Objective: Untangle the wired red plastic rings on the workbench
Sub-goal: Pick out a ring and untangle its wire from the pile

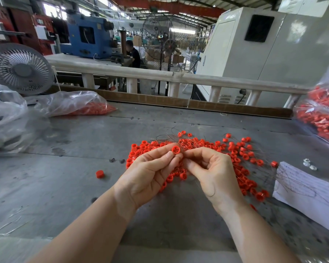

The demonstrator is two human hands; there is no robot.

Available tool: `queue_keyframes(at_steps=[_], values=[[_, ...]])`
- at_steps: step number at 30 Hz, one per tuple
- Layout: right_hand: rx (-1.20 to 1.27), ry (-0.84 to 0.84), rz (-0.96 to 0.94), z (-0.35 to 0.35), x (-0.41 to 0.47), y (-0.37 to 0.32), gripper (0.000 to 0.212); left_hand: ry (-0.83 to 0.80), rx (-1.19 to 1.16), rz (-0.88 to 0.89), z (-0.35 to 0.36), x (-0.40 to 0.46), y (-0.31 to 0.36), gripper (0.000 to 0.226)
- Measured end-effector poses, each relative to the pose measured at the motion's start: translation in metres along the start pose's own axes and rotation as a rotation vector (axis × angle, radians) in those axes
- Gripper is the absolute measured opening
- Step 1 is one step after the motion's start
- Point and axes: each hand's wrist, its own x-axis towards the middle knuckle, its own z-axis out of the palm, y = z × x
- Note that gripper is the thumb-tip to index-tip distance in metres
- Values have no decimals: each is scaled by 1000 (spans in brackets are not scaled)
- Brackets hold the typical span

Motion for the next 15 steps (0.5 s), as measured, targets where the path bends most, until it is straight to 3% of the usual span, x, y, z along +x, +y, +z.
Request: queue_keyframes(at_steps=[6, 12, 15], values=[[262, -58, 187, 0, 0, -3, 7, -60, 27, 13, 1, -1, 0, 22], [362, -68, 286, -1, -1, -2, 20, -97, 45, 0, 1, -2, 0, 22], [366, -70, 315, -2, 0, -1, 16, -93, 45, 2, 0, -2, 0, 22]])
